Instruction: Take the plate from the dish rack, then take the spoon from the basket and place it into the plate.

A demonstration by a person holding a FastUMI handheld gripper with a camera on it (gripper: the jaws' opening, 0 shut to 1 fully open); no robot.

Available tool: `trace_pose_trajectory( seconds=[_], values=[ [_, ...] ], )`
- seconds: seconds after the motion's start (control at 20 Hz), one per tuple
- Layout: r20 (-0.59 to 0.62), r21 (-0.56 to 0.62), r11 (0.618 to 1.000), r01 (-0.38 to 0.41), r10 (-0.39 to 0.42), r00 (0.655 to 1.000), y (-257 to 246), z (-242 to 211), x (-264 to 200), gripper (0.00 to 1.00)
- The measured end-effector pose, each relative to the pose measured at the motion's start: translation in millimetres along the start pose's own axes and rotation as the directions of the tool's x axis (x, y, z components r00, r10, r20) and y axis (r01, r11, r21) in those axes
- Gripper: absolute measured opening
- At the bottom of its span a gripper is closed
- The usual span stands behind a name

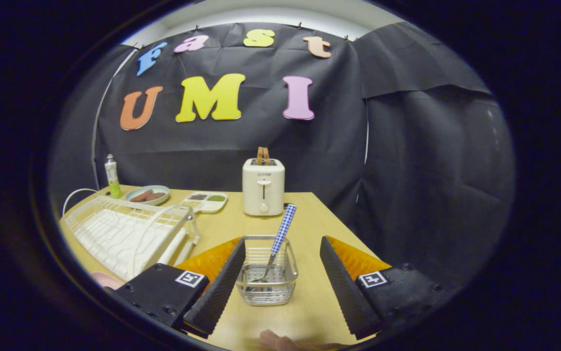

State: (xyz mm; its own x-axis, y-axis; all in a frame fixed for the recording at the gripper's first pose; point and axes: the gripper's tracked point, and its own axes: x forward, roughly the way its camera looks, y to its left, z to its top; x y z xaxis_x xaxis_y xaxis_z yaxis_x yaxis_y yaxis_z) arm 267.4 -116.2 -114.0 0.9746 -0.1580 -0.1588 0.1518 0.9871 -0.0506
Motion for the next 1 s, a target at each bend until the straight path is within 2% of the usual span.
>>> trace_pose_trajectory(
  seconds=[0.15, 0.4, 0.6, 0.65, 0.75, 1.0],
  values=[
    [-0.076, 0.066, 0.996, -0.054, 0.059, 0.995, 7.7, 1.7, 29.4, 0.99],
    [-0.098, 0.191, 0.977, -0.089, 0.109, 0.989, 11.9, 17.6, 60.9, 0.94],
    [-0.090, 0.210, 0.973, -0.094, 0.115, 0.989, 7.9, 16.6, 63.2, 0.30],
    [-0.087, 0.220, 0.972, -0.087, 0.108, 0.990, 6.0, 15.9, 66.7, 0.24],
    [-0.074, 0.224, 0.971, -0.086, 0.105, 0.992, 6.2, 17.9, 63.8, 0.21],
    [-0.033, 0.194, 0.977, -0.086, 0.094, 0.995, 13.6, 33.9, 47.0, 0.18]
  ],
)
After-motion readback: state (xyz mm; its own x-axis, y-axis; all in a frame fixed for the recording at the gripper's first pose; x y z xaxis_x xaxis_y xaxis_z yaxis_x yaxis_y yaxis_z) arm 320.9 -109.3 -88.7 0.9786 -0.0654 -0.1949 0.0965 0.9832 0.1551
